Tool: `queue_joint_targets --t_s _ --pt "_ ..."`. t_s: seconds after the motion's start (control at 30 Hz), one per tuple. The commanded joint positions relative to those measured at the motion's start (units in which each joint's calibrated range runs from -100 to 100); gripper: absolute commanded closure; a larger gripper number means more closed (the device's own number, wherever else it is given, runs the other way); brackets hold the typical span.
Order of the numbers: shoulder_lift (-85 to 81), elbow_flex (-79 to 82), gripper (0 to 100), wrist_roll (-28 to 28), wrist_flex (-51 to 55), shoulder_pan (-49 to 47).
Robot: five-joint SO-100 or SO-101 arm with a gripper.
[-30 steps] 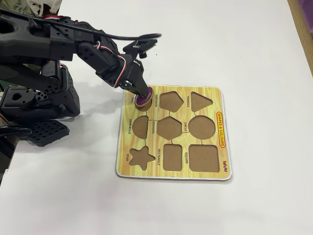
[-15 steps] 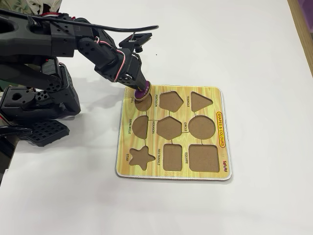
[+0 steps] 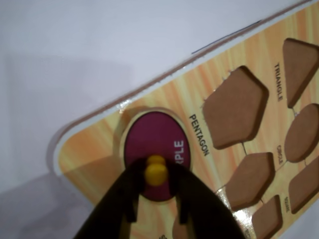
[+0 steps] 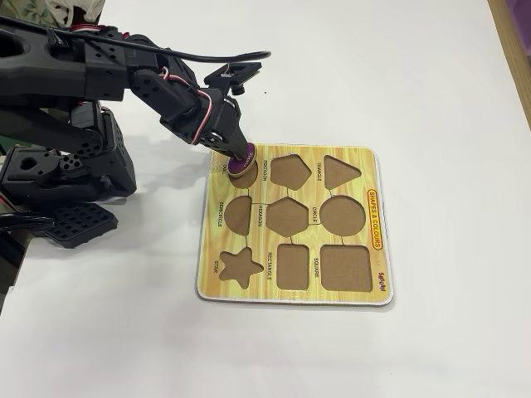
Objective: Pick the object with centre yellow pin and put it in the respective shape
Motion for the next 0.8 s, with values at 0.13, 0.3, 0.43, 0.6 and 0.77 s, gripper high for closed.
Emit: queue_joint_targets --t_s 0.13,0.3,0.43,0.6,0.77 --pt "-0.99 -0.18 99 0.29 -0.25 0.69" --pt "-0.99 -0.09 99 0.29 -0.25 0.69" --pt "-0.99 1.44 99 -0.03 -0.25 0.69" --pt "-0.99 1.62 99 0.18 -0.25 0.69" --pt "-0.99 1.62 99 0.18 -0.25 0.69"
